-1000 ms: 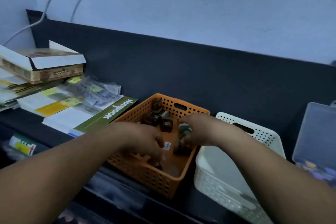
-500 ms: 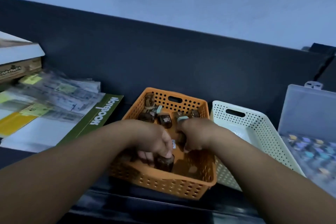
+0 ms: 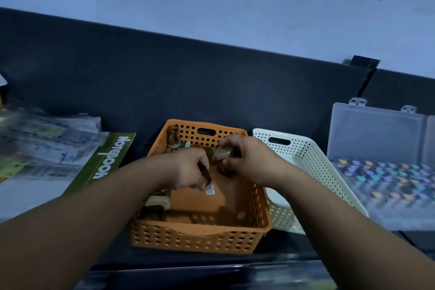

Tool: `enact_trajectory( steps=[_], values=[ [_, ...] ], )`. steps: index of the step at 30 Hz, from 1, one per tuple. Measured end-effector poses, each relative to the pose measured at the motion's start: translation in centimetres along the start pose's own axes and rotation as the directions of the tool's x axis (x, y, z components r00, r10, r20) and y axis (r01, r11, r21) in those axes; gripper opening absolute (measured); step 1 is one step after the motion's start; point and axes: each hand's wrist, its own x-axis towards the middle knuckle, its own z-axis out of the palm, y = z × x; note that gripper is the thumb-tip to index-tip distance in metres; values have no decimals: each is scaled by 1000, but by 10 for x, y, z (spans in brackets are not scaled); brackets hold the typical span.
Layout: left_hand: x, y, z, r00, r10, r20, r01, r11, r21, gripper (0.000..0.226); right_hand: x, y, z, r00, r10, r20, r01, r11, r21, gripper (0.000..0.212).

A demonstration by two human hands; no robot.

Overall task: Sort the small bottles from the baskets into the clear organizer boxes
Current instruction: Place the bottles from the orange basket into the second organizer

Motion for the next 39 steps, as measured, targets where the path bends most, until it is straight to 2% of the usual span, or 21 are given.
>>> enact_trajectory(
  steps=[3, 6, 9, 13, 18, 20, 22, 26, 31, 36, 39],
  values=[
    [-3, 13, -12, 998, 19, -57, -30, 982, -185, 18, -8, 1, -11, 993, 59, -100, -41, 983, 179, 36],
    [-6, 28, -15, 993, 17, -116, -57, 935, -349, 21, -21, 3, -24, 980, 110, -165, -53, 947, 316, 28],
    [-8, 47, -6, 991, 10, -134, -79, 851, -520, 29, -41, 10, -38, 960, 139, -243, -47, 935, 351, 26],
    [-14, 82, 18, 988, 37, -149, -126, 749, -651, 10, -73, 24, -57, 931, 197, -306, -49, 902, 430, 29],
    [-18, 148, 68, 983, 160, -89, -169, 606, -777, 8, -131, 63, -87, 895, 272, -353, -55, 854, 518, 36],
    [-20, 182, 99, 975, 212, -60, -172, 566, -807, 17, -163, 86, -104, 885, 292, -363, -51, 834, 549, 39],
    [-22, 216, 131, 962, 270, -33, -189, 574, -796, 27, -195, 108, -123, 872, 319, -372, -63, 826, 560, 39],
    [-23, 283, 199, 936, 353, 13, -218, 605, -766, 21, -266, 161, -159, 834, 370, -409, -95, 826, 555, 35],
    [-21, 358, 284, 919, 394, 31, -219, 573, -790, 28, -351, 230, -194, 780, 434, -451, -156, 833, 531, 37],
    [-5, 420, 343, 917, 392, 71, -159, 524, -837, 15, -406, 287, -232, 711, 517, -476, -232, 812, 536, 27],
    [16, 449, 361, 921, 381, 76, -171, 574, -801, 11, -415, 322, -249, 679, 551, -485, -240, 791, 562, 29]
  ],
)
